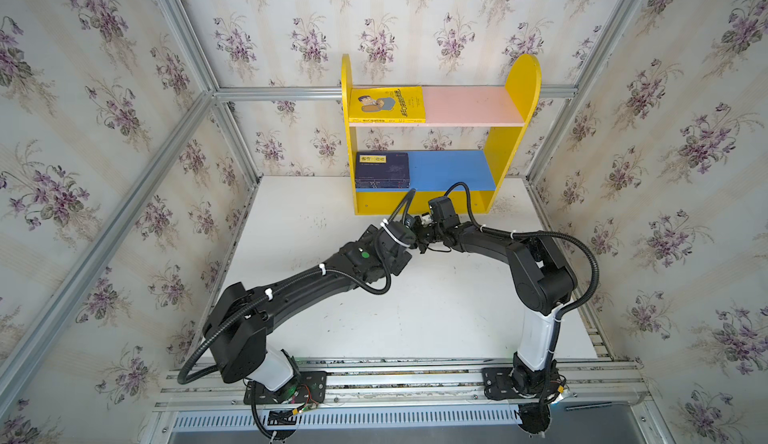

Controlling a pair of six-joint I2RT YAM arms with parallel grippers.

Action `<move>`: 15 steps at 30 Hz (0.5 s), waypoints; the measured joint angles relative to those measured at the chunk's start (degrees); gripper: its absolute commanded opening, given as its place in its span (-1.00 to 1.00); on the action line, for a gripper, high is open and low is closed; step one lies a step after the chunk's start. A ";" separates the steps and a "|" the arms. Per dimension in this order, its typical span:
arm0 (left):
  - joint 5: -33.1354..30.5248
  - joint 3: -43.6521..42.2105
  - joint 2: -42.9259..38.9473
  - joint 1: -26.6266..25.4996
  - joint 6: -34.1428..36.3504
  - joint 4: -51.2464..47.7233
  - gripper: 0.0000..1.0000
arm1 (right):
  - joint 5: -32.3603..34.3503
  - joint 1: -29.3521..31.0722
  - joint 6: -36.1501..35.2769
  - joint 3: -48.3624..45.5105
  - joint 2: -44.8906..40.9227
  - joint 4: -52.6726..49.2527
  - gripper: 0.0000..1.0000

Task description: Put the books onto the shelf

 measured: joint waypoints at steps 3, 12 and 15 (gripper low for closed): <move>12.02 0.85 -3.43 5.73 -4.81 -1.99 0.98 | 0.79 -0.04 -2.91 -0.46 -1.66 1.31 -0.85; 42.47 -6.56 -8.76 25.88 -21.70 -2.69 0.99 | 0.46 -0.07 -11.34 -5.01 -9.42 8.37 -0.85; 49.40 -7.39 -10.73 30.45 -25.57 -1.38 0.99 | -0.15 -0.17 -12.35 -6.14 -11.67 10.32 -0.85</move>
